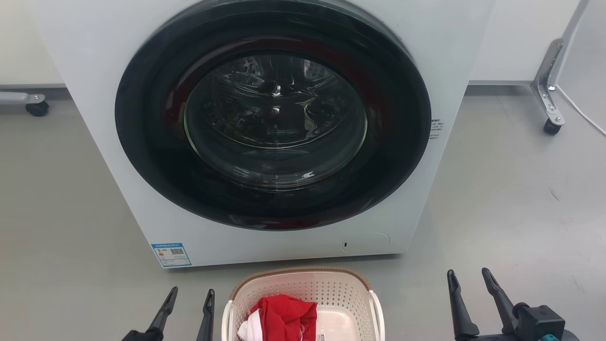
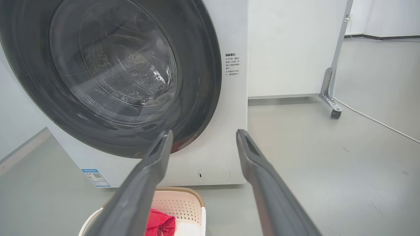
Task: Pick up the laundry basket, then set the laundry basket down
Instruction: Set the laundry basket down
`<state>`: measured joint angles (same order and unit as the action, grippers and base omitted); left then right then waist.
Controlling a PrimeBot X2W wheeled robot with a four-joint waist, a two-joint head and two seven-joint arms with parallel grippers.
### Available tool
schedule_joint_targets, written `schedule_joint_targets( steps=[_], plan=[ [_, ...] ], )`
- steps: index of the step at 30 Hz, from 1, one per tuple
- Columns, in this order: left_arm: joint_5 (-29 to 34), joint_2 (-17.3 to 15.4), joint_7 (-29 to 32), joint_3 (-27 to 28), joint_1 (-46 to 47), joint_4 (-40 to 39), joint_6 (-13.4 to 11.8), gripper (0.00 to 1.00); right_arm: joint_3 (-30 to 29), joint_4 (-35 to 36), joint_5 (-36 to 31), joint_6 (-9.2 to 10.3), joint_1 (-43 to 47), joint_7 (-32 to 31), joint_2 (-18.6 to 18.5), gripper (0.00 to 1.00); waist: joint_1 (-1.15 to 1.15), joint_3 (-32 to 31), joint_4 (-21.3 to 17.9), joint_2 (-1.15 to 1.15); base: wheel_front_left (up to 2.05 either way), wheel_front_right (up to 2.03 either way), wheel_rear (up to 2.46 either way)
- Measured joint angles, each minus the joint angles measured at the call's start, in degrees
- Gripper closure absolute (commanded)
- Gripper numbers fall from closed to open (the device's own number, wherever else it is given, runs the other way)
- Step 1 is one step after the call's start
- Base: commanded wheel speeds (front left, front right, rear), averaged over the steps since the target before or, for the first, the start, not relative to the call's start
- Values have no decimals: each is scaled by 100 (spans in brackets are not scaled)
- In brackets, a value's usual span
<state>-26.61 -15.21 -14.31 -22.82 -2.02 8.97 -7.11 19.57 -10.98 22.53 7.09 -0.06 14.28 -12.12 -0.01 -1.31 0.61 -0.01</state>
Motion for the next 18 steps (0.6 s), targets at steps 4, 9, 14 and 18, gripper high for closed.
schedule_joint_targets(
  steps=[4, 9, 14, 18],
  plan=[
    [38, 22, 0, 119, -165, -153, -1, 0, -90, 182, -76, 3, 119, 1, 70, 0, 1, -10, -5, 1, 0, 0, 0],
    [204, 152, 0, 431, -375, -264, -1, 0, -214, 354, -149, 4, 307, 1, 120, 0, 1, -28, -8, 1, 0, 0, 0],
    [314, 302, 1, 568, -554, -387, -1, 0, -287, 472, -219, 4, 363, 0, 175, 0, 1, -38, -13, 1, 0, 0, 0],
    [380, 363, 44, 655, -585, -467, -1, 0, -349, 525, -345, 4, 452, 1, 209, 0, 1, -39, -15, 1, 0, 0, 0]
  ],
)
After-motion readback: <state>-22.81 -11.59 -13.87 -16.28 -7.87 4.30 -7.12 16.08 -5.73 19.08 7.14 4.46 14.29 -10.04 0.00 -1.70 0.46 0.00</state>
